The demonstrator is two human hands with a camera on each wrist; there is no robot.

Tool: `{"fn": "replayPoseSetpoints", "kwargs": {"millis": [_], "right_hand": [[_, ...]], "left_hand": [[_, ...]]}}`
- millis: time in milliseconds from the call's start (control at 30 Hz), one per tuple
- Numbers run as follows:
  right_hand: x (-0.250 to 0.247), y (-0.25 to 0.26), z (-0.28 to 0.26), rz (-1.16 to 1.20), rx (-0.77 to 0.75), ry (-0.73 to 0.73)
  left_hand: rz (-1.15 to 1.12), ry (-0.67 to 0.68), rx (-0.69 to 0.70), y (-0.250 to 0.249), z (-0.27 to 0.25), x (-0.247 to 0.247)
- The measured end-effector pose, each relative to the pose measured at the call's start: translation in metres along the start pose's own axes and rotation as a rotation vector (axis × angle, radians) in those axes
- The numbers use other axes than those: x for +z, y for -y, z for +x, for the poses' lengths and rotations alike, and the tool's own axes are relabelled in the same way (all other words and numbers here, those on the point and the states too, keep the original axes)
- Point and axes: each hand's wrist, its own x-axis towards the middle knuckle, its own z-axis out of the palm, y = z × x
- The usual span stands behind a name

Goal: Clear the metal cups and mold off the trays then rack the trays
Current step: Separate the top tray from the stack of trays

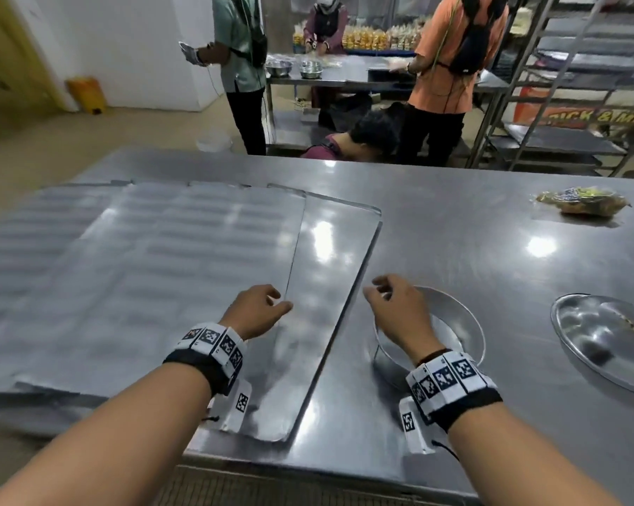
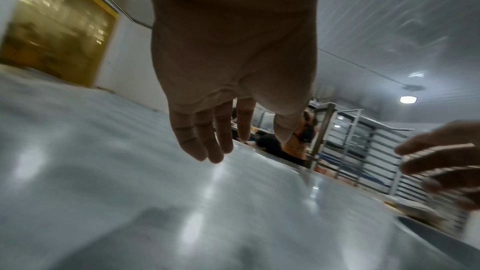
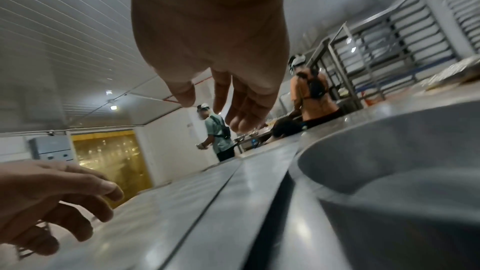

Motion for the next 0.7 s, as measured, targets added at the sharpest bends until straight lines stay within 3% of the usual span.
{"fn": "replayPoseSetpoints", "kwargs": {"millis": [267, 500, 600, 700], "right_hand": [[0.142, 0.07, 0.011, -0.002, 0.175, 0.251], [0.216, 0.096, 0.022, -0.062, 0.425, 0.209], [0.231, 0.093, 0.019, -0.066, 0.508, 0.134], [0.238, 0.093, 0.019, -0.037, 0.546, 0.087]], "left_hand": [[0.024, -0.127, -0.179, 0.17, 0.015, -0.12], [0.056, -0.181, -0.323, 0.3, 0.058, -0.194], [-0.042, -0.101, -0.319, 0.325, 0.072, -0.2], [-0.121, -0.12, -0.304, 0.34, 0.083, -0.195]]}}
